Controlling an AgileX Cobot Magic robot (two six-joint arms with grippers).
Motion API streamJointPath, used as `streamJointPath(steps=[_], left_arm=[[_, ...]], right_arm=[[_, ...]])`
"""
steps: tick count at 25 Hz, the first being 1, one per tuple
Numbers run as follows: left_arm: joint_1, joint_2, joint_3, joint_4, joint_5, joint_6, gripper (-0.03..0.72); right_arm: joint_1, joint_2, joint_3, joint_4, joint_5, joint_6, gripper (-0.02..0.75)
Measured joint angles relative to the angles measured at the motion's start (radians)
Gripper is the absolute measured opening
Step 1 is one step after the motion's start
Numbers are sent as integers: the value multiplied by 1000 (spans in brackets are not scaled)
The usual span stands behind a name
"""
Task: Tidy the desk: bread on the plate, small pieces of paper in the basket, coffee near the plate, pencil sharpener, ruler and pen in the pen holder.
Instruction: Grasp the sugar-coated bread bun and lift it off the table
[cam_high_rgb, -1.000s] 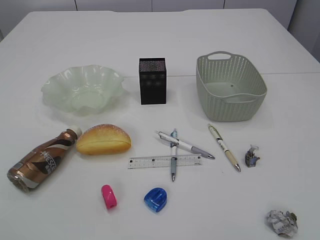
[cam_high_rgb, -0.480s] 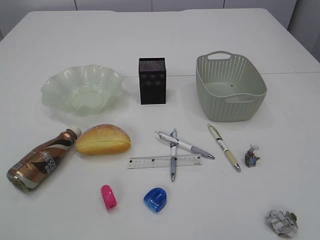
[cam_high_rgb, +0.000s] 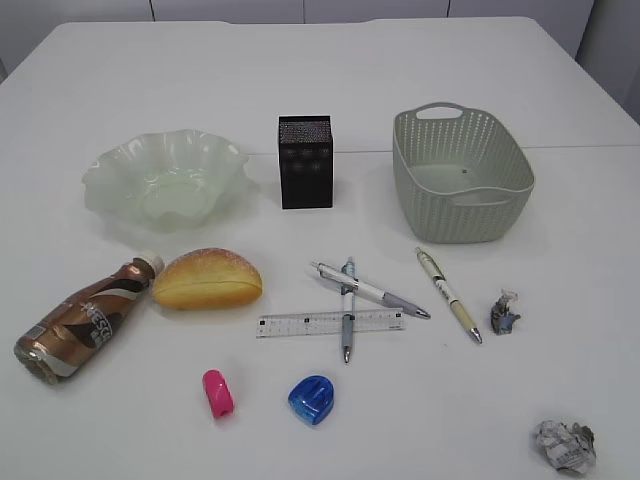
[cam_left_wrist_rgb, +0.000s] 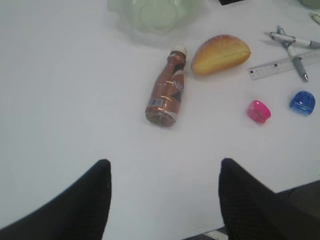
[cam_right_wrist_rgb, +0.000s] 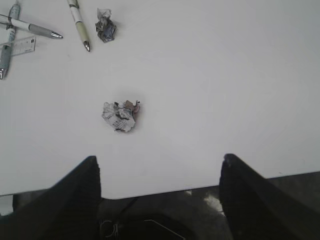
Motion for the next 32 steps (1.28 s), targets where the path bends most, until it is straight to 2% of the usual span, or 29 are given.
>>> streamJointPath(steps=[4, 10, 13, 16, 18, 21, 23, 27, 32], left_arm=[[-7, 196, -154, 15, 17, -86, 486], [-18, 468, -383, 15, 20, -100, 486], [-101, 605, -519, 21, 20, -90, 486], [-240, 738, -647, 50, 20, -66, 486], [-337, 825, -703, 105, 18, -45, 486], [-478, 934, -734, 230, 16, -30, 486], [-547, 1003, -736, 272, 15, -19, 486], [-601, 1132, -736, 278, 11, -6, 486], [-603, 1226, -736, 294, 2, -2, 486]], right_arm=[[0, 99, -54, 4, -44, 2, 572], [21, 201, -139, 18, -65, 4, 572], [27, 240, -168, 19, -65, 4, 572], [27, 265, -175, 21, -63, 4, 572], [27, 280, -177, 21, -59, 4, 572], [27, 292, -177, 21, -55, 4, 572], [27, 294, -178, 21, -53, 4, 572], [27, 301, -178, 19, -31, 4, 572], [27, 301, -178, -1, -27, 4, 572]])
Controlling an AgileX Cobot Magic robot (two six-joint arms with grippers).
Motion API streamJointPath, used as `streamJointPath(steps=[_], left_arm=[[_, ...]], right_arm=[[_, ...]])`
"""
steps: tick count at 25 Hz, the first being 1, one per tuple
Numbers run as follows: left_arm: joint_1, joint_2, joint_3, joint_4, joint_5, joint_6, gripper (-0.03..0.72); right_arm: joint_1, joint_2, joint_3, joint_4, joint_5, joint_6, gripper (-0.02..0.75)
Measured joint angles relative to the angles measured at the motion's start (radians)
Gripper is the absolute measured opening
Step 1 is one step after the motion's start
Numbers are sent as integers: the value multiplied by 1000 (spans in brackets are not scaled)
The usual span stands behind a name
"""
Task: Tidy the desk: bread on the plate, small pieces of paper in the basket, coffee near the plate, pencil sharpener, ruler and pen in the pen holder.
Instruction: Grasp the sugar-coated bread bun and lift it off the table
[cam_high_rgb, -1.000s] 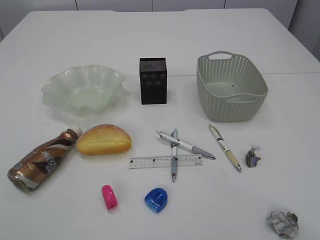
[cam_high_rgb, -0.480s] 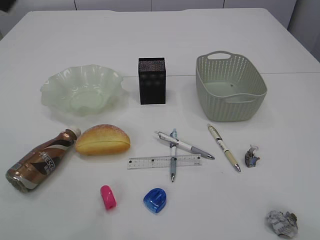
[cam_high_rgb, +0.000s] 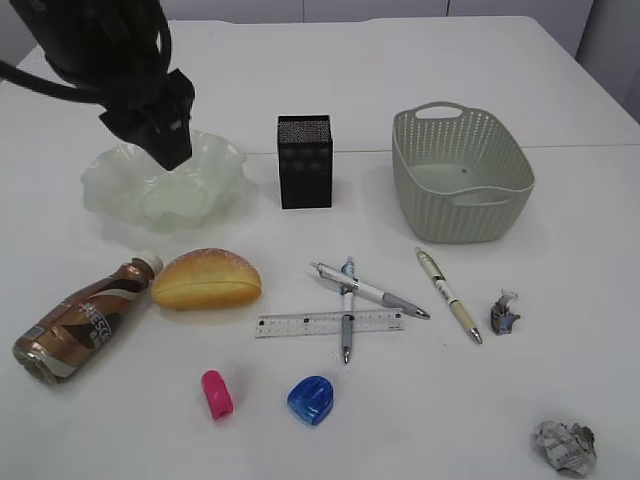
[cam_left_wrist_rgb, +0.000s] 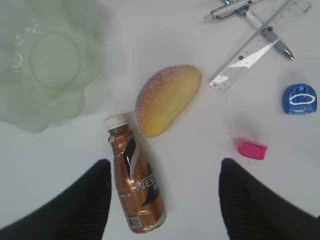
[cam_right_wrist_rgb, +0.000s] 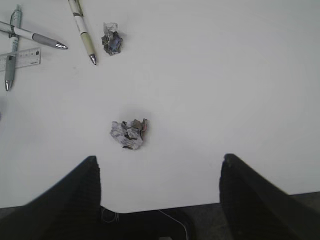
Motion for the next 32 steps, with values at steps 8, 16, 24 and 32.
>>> streamJointPath(steps=[8, 16, 24, 32], left_arm=[[0, 83, 0, 8, -4, 66, 486], [0, 211, 0, 34, -10, 105, 486], [0, 317, 0, 35, -20, 147, 493], [0, 410, 0, 69, -48, 171, 578]], right_arm=[[0, 12, 0, -14, 1, 0, 572], [0, 21, 0, -75, -1, 0, 572], [0, 21, 0, -78, -1, 0, 572], [0, 21, 0, -80, -1, 0, 572]])
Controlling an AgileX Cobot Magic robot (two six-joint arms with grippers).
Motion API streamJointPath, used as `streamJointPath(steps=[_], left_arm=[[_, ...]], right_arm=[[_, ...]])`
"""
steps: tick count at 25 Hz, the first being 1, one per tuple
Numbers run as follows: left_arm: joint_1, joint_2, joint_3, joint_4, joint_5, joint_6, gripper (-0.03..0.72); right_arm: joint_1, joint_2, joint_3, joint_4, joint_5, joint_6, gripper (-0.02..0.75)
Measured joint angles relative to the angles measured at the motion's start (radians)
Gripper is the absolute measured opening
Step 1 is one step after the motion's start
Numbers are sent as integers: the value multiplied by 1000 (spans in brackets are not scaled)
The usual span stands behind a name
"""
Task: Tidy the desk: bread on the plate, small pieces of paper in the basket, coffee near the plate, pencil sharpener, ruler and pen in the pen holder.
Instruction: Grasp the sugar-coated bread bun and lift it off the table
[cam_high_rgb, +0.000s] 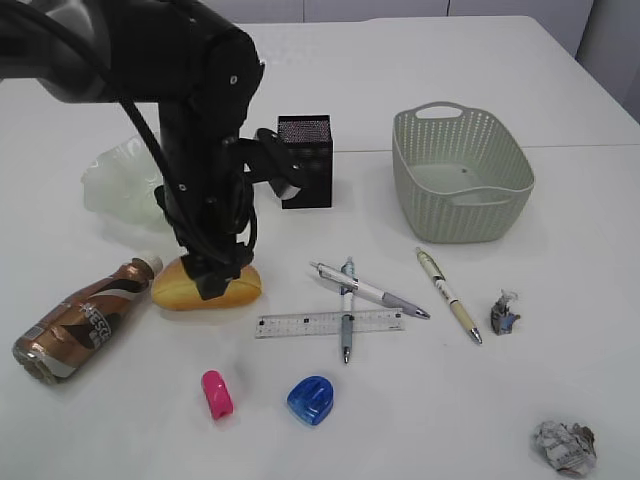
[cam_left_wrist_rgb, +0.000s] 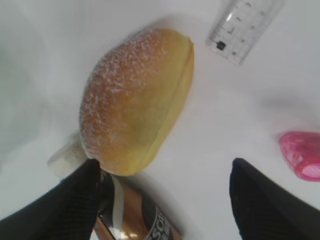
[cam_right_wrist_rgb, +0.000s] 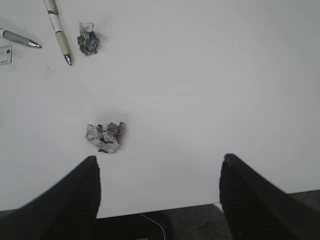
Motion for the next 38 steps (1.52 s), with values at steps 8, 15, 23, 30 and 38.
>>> streamJointPath(steps=[8, 15, 23, 30, 38], left_arm=[[0, 32, 0, 39, -100, 0, 583], [0, 83, 0, 82, -114, 0, 583], [22, 87, 0, 119, -149, 0, 591], [63, 87, 0, 71, -166, 0, 591], [67, 157, -2, 17, -171, 1, 590]], right_arm=[[0, 0, 0, -10, 0, 0, 572], [0, 0, 0, -12, -2, 0, 572], [0, 0, 0, -43, -2, 0, 572], [0, 0, 0, -50, -5, 0, 572], [0, 0, 0, -50, -6, 0, 572]])
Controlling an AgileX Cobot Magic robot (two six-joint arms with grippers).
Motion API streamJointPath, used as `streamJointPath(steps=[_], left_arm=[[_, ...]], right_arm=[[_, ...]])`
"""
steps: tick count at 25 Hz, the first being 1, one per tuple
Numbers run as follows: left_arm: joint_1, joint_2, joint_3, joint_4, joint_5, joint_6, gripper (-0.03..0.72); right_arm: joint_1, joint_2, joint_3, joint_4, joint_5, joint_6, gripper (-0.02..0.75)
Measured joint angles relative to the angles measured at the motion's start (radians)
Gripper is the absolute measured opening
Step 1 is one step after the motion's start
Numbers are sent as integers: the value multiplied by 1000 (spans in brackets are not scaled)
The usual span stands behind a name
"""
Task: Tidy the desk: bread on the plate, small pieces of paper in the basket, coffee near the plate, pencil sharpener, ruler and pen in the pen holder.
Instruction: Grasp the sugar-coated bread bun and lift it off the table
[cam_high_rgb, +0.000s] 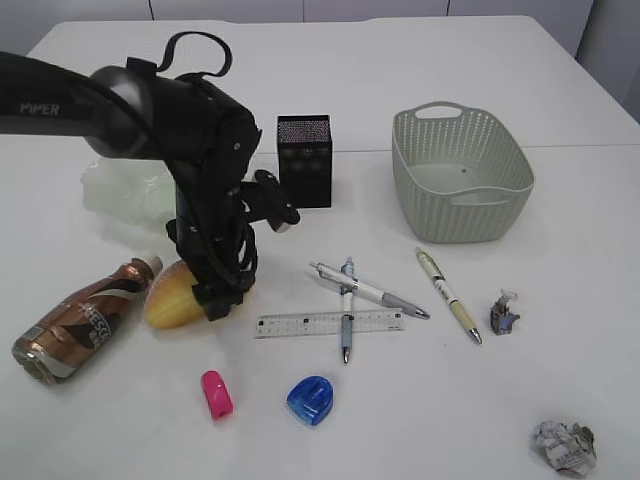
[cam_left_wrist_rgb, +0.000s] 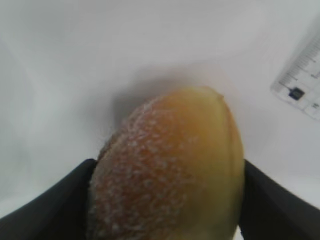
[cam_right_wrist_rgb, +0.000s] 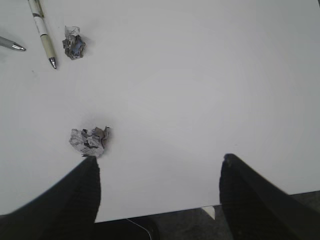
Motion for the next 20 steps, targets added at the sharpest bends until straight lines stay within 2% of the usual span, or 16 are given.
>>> streamJointPath(steps=[4, 6, 8, 14, 16, 20], left_arm=[[4, 18, 0, -5, 12, 0, 585], [4, 18, 0, -5, 19, 0, 559], [4, 18, 0, -5, 24, 0, 501], [4, 18, -4, -7, 56, 0, 247], [4, 18, -9, -11, 88, -7, 216], [4, 18, -72, -68, 159, -50, 202]], right_arm=[[0, 0, 0, -1, -1, 0, 572], [0, 0, 0, -1, -1, 0, 572], [0, 0, 0, -1, -1, 0, 572], [0, 0, 0, -1, -2, 0, 572], [0, 0, 0, -1, -4, 0, 572], [0, 0, 0, -1, -5, 0, 572]])
